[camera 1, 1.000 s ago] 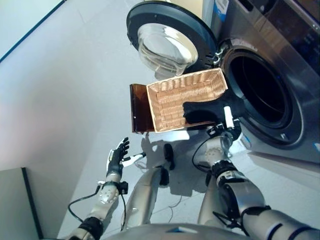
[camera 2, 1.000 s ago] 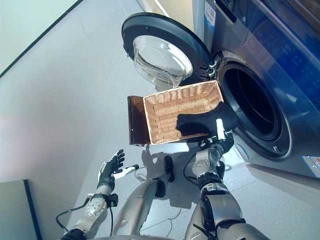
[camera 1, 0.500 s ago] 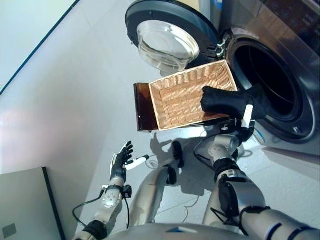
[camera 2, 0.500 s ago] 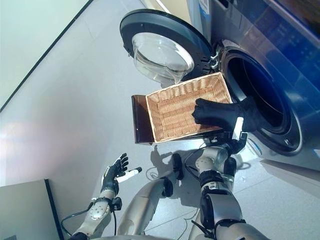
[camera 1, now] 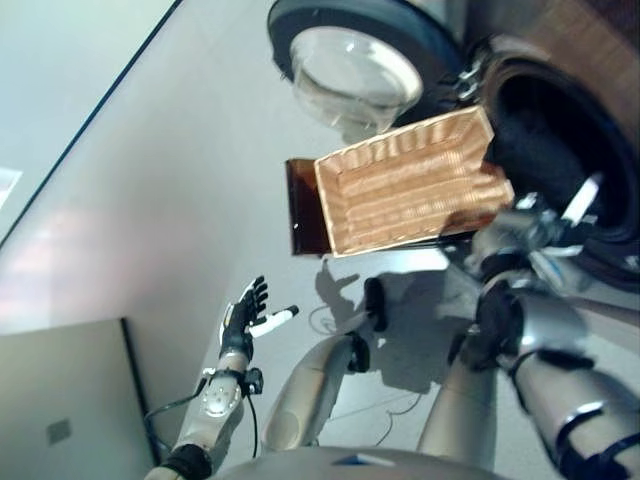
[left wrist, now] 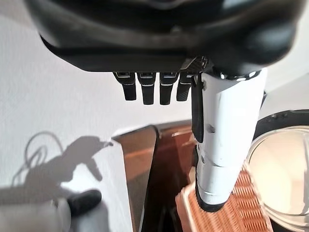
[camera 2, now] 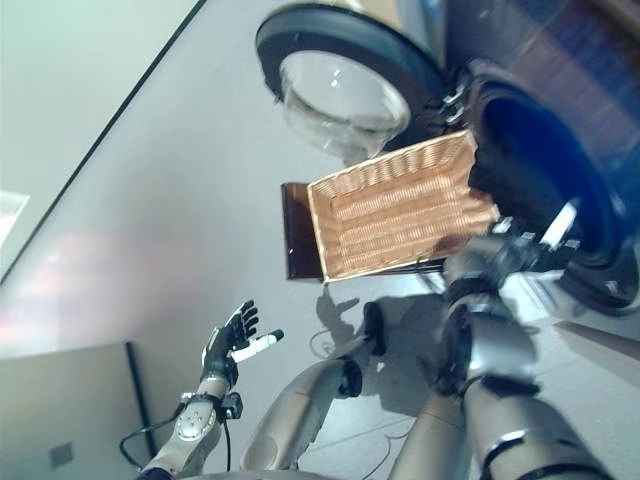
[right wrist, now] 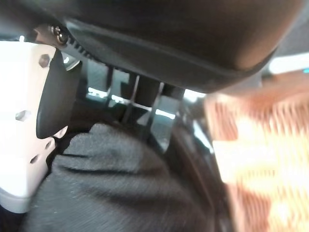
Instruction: Pick up the clothes and place them into the washing machine
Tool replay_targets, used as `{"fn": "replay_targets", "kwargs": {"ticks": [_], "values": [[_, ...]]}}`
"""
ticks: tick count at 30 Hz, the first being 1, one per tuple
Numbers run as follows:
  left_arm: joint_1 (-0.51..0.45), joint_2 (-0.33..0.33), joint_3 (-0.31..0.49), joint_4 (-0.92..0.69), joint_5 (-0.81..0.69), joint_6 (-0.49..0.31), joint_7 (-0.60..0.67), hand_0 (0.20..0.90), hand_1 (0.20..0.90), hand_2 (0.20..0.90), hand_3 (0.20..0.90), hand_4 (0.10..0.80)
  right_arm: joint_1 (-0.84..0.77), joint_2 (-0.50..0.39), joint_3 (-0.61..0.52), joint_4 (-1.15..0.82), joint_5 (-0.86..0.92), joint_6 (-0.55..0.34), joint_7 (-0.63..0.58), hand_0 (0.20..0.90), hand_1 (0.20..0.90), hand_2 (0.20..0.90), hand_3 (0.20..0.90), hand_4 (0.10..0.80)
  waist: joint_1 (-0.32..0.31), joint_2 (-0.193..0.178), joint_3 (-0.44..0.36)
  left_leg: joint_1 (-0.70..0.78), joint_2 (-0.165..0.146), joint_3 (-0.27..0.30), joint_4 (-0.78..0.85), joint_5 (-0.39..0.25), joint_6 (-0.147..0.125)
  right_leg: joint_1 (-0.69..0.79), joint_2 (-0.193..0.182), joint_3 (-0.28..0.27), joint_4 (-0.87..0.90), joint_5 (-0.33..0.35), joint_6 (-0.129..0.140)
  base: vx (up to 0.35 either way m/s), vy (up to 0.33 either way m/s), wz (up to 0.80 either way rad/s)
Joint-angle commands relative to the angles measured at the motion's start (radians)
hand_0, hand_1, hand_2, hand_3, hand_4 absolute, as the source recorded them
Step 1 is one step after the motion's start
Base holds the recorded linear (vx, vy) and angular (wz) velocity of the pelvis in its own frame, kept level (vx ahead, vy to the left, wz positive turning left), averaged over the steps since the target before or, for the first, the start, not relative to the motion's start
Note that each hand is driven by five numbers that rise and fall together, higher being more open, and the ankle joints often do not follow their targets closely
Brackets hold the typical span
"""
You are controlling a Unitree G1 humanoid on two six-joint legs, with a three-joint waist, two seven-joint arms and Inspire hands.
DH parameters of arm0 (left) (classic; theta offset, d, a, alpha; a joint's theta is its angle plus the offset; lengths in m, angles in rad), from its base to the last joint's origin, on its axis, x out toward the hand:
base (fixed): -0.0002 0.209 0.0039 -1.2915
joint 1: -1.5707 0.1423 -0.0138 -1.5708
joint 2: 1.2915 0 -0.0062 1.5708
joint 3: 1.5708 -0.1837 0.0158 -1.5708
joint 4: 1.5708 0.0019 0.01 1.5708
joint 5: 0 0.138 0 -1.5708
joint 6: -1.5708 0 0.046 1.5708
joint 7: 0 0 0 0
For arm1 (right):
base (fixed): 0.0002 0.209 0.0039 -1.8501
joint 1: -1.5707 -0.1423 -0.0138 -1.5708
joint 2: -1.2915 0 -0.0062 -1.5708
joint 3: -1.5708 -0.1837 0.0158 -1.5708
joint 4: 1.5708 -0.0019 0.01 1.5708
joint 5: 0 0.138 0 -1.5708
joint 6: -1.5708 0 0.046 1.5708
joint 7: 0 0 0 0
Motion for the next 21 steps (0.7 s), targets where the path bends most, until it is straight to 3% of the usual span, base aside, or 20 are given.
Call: {"fn": "replay_targets", "kwargs": {"ticks": [1,5,7,8,9,16,21], "values": [[0.019,0.127,0.109,0.011,-0.001,-0.07,0.076,0.9,0.9,0.9,0.9,0.8,-0.242,-0.254,0.272,-0.158,-0.17,-0.018,0.076,0.9,0.9,0.9,0.9,0.8,0.011,0.027,-0.067,-0.067,0.014,-0.027,0.135,-0.119,-0.064,0.019,0.036,-0.005,-0.008,-0.078,-0.069,0.034,0.029,-0.05],[0.022,0.108,0.11,0.07,-0.012,-0.061,0.08,0.9,0.9,0.9,0.9,0.8,-0.26,-0.222,0.317,-0.142,-0.184,0.022,0.12,0.9,0.9,0.9,0.9,0.8,0.005,0.03,-0.078,-0.068,0.016,-0.01,0.128,-0.118,-0.062,0.01,0.048,0.012,-0.011,-0.072,-0.068,0.053,0.039,-0.14],[0.025,0.094,0.101,0.101,-0.027,-0.06,0.071,0.9,0.9,0.9,0.9,0.8,-0.258,-0.209,0.299,-0.125,-0.178,0.023,0.129,0.9,0.9,0.9,0.9,0.8,-0.003,0.033,-0.074,-0.073,0.022,0.006,0.121,-0.095,-0.054,0.005,0.057,0.01,-0.019,-0.043,-0.072,-0.022,0.044,-0.08],[0.02,0.089,0.1,0.103,-0.03,-0.058,0.069,0.9,0.9,0.9,0.9,0.8,-0.256,-0.206,0.299,-0.123,-0.182,0.024,0.131,0.9,0.9,0.9,0.9,0.8,-0.003,0.029,-0.081,-0.063,0.016,-0.005,0.122,-0.119,-0.061,0.016,0.053,0.016,-0.017,-0.068,-0.067,-0.102,0.02,-0.07],[0.02,0.089,0.1,0.103,-0.031,-0.058,0.068,0.9,0.9,0.9,0.9,0.8,-0.255,-0.206,0.298,-0.124,-0.182,0.024,0.131,0.9,0.9,0.9,0.9,0.8,-0.006,0.034,-0.074,-0.072,0.022,0.008,0.122,-0.095,-0.054,0.007,0.055,0.009,-0.019,-0.043,-0.071,0.089,0.01,-0.09],[0.017,0.072,0.091,0.094,-0.055,-0.052,0.028,0.9,0.9,0.9,0.9,0.8,-0.192,-0.179,0.253,-0.119,-0.186,0.01,0.129,0.9,0.9,0.9,0.9,0.8,-0.017,0.028,-0.082,-0.051,0.012,-0.003,0.108,-0.114,-0.061,0.034,0.051,0.01,-0.037,-0.054,-0.068,-0.015,0.019,-0.01],[0.017,0.067,0.09,0.117,-0.049,-0.045,0.021,0.9,0.9,0.9,0.9,0.8,-0.11,-0.125,0.212,-0.096,-0.179,0.017,0.14,0.9,0.9,0.9,0.9,0.8,-0.024,0.021,-0.075,-0.054,0.019,0.007,0.109,-0.092,-0.052,0.039,0.058,0.0,-0.048,-0.025,-0.073,-0.046,0.009,-0.02]]}}
